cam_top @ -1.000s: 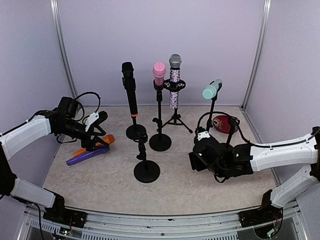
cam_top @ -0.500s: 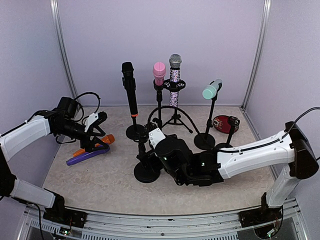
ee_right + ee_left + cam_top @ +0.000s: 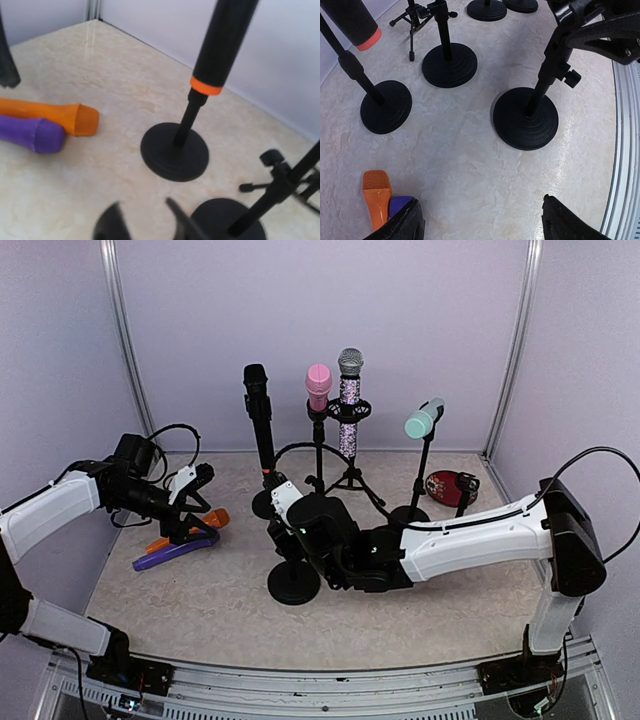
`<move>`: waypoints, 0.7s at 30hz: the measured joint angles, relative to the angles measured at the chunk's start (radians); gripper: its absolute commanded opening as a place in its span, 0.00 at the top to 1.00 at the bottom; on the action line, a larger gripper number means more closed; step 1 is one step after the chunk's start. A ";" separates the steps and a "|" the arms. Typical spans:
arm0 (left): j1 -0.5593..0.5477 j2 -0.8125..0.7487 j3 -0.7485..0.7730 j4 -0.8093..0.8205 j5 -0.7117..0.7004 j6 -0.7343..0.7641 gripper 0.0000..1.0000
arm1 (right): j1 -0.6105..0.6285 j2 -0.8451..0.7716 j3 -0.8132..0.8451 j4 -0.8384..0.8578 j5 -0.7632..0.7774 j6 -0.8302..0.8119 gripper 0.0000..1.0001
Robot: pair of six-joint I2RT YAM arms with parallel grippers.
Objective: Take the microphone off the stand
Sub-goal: Move the microphone stand to the corner of the board.
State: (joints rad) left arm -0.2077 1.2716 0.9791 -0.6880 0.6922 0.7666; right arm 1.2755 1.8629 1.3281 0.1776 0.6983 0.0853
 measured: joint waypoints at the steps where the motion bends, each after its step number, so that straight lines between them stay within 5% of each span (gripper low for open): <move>1: 0.000 0.000 0.000 -0.001 0.000 0.000 0.21 | -0.001 0.000 0.001 -0.001 0.002 -0.004 0.71; 6: 0.000 0.000 0.000 -0.002 0.000 0.002 0.21 | 0.002 -0.013 -0.013 -0.010 0.035 -0.034 0.93; 12: 0.007 0.000 0.001 -0.003 0.000 0.005 0.21 | 0.006 -0.150 -0.130 -0.067 0.094 0.023 1.00; 21: 0.011 0.000 0.007 -0.011 0.000 0.009 0.21 | 0.003 -0.406 -0.264 -0.422 0.224 0.227 1.00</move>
State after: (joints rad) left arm -0.1967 1.2720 0.9859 -0.6987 0.6922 0.7757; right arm 1.2785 1.4570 1.0641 -0.2443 0.9226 0.3119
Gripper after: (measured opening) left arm 0.788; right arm 0.251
